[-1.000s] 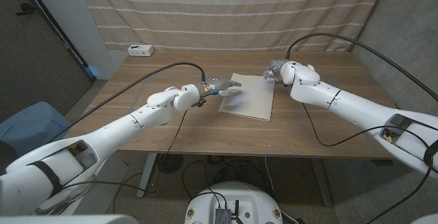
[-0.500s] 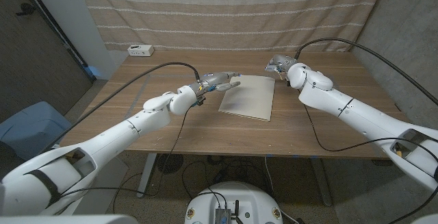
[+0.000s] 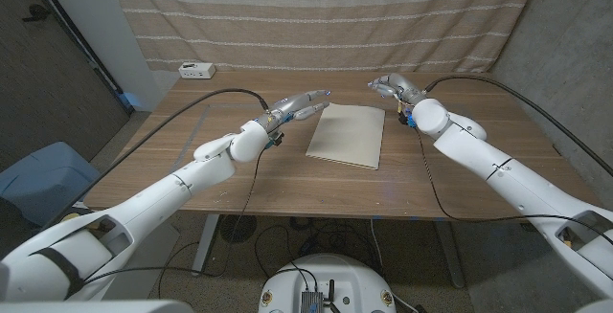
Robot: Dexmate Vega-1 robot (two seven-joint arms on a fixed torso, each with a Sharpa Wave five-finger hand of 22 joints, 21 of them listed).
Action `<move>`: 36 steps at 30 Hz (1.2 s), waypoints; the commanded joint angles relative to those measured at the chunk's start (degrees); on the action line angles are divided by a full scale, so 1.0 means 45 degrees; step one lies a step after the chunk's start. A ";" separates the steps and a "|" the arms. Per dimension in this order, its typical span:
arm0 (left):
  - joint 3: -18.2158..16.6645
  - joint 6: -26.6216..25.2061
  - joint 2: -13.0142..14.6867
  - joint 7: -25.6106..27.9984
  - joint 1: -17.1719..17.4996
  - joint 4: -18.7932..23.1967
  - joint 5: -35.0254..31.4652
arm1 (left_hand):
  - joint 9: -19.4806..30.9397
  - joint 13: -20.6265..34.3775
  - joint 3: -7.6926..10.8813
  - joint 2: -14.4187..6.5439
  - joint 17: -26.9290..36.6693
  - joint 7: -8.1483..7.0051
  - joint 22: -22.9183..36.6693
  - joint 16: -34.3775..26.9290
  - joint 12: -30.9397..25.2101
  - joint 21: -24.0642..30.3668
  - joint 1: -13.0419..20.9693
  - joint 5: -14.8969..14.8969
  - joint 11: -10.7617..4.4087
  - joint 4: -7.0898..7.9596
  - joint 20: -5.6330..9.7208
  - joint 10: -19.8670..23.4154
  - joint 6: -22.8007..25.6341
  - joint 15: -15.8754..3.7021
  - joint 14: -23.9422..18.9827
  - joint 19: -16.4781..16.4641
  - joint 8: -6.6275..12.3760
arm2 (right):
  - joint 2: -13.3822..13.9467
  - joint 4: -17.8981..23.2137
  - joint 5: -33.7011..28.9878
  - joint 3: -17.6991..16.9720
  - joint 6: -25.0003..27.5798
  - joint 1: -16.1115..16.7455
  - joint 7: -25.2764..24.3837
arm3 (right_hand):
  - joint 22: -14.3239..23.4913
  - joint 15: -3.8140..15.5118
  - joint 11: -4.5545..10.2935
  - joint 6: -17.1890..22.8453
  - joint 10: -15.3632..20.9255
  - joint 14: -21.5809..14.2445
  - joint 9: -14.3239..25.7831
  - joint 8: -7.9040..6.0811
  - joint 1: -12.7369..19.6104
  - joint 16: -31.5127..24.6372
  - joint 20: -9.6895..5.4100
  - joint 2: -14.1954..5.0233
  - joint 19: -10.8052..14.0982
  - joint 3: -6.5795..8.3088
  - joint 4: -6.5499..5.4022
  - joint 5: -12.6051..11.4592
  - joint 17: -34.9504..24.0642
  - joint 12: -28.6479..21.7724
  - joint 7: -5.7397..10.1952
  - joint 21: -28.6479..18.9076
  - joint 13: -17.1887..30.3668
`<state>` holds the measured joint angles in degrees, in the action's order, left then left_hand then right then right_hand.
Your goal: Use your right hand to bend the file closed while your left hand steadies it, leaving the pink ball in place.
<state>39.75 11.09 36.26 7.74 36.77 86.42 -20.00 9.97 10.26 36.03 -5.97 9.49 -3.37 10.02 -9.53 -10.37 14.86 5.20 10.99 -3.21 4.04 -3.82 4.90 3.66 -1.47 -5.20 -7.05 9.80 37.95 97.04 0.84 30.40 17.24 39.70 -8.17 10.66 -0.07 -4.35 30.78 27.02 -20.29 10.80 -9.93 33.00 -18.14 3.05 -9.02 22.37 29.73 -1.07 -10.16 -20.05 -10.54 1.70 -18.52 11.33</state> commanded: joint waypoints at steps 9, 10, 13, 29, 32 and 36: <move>-0.1284 0.3054 -0.1314 -0.2085 0.0290 -0.2579 0.6354 | -0.0020 -0.0007 -0.0486 0.0225 0.0076 -0.0403 0.0083 0.0028 0.0115 -0.0937 -0.0328 0.0054 -0.0343 0.0149 0.0674 -0.3270 -0.2940 -0.0355 0.3147 0.2168 -0.0072 | -0.1435 -0.2356 0.4678 -0.1873 -0.6077 0.1622 -0.0127 | -0.0031 -0.0049 0.0256 -0.2984 -0.2974 0.2406 -0.0040 0.0065 -0.1891 0.1232 -0.0126 0.0186 -0.1425 -0.1353 -0.0598 0.0065 0.0281 0.0106 0.0271 0.0828 -0.0054; -0.1347 0.3098 -0.1401 -0.2232 0.0311 -0.2674 0.6681 | -0.0022 -0.0007 -0.0508 0.0229 0.0079 -0.0407 0.0084 0.0019 0.0125 -0.0946 -0.0354 0.0062 -0.0354 0.0171 0.0686 -0.3387 -0.3043 -0.0329 0.3206 0.2236 -0.0082 | -0.1526 -0.2535 0.4859 -0.1896 -0.6332 0.1618 -0.0011 | -0.0034 -0.0025 0.0287 -0.3058 -0.3039 0.2520 -0.0042 0.0056 -0.1965 0.1288 -0.0178 0.0215 -0.1473 -0.1402 -0.0624 0.0070 0.0306 0.0102 0.0265 0.0859 -0.0058; -0.1489 0.3199 -0.1622 -0.2986 0.0277 -0.3013 0.7762 | -0.0025 -0.0010 -0.0564 0.0240 0.0086 -0.0297 0.0087 0.0009 0.0115 -0.0963 -0.0420 0.0081 -0.0332 0.0228 0.0699 -0.3575 -0.3196 -0.0306 0.3370 0.2396 -0.0068 | -0.1760 -0.3016 0.5452 -0.1962 -0.6976 0.1590 0.0442 | -0.0051 0.0084 0.0304 -0.3369 -0.3292 0.2981 -0.0052 0.0015 -0.2348 0.1508 -0.0301 0.0292 -0.1725 -0.1618 -0.0792 0.0060 0.0447 0.0077 0.0273 0.1022 -0.0078; -0.2231 0.3768 -0.2463 -0.4605 0.0274 -0.4079 1.0611 | -0.0034 -0.0016 -0.0645 0.0242 0.0075 -0.0197 0.0089 -0.0050 0.0043 -0.0890 -0.0487 0.0126 -0.0362 0.0294 0.0745 -0.3754 -0.3424 -0.0374 0.3494 0.2416 -0.0024 | -0.2712 -0.4802 0.8157 -0.2231 -0.8595 0.1319 0.2726 | -0.0090 0.0234 0.0358 -0.4223 -0.3835 0.3678 -0.0080 0.0002 -0.2975 0.1695 -0.0410 0.0623 -0.2177 -0.2043 -0.0911 -0.0055 0.0940 0.0007 0.0269 0.1336 -0.0122; -0.2350 0.3776 -0.2534 -0.5081 0.0200 -0.4351 1.1091 | -0.0036 -0.0018 -0.0656 0.0240 0.0070 -0.0178 0.0088 -0.0081 0.0007 -0.0868 -0.0488 0.0136 -0.0372 0.0297 0.0753 -0.3715 -0.3385 -0.0394 0.3441 0.2388 0.0010 | -0.2805 -0.4834 0.8583 -0.2288 -0.8555 0.1387 0.2973 | -0.0092 0.0266 0.0394 -0.4328 -0.3855 0.3731 -0.0081 0.0013 -0.3048 0.1703 -0.0397 0.0649 -0.2155 -0.2087 -0.0932 -0.0065 0.0984 0.0001 0.0277 0.1339 -0.0125; -0.2473 0.3731 -0.2532 -0.5477 0.0135 -0.4602 1.1451 | -0.0038 -0.0021 -0.0670 0.0239 0.0065 -0.0164 0.0087 -0.0105 -0.0038 -0.0846 -0.0491 0.0147 -0.0381 0.0302 0.0742 -0.3641 -0.3334 -0.0392 0.3397 0.2361 0.0043 | -0.2974 -0.4777 0.8967 -0.2389 -0.8572 0.1584 0.2935 | -0.0094 0.0236 0.0346 -0.4375 -0.3881 0.3771 -0.0082 -0.0002 -0.3147 0.1699 -0.0367 0.0682 -0.2161 -0.2150 -0.0968 -0.0076 0.1027 -0.0005 0.0261 0.1353 -0.0128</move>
<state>30.67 26.86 26.28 -10.43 38.05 69.40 23.09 9.62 10.13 33.26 -4.77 9.61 -4.83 10.28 -9.66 -10.18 10.67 3.37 11.26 -4.82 5.24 -0.62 -9.56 -9.82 -1.86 9.56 3.28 9.71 26.53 77.26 34.84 20.69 -19.71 45.99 1.67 10.12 1.04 -2.97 11.24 9.60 -3.34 10.39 -9.70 19.42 -10.36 0.94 -5.88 12.59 20.36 -5.43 -10.18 -15.42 -10.15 2.79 -12.41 10.66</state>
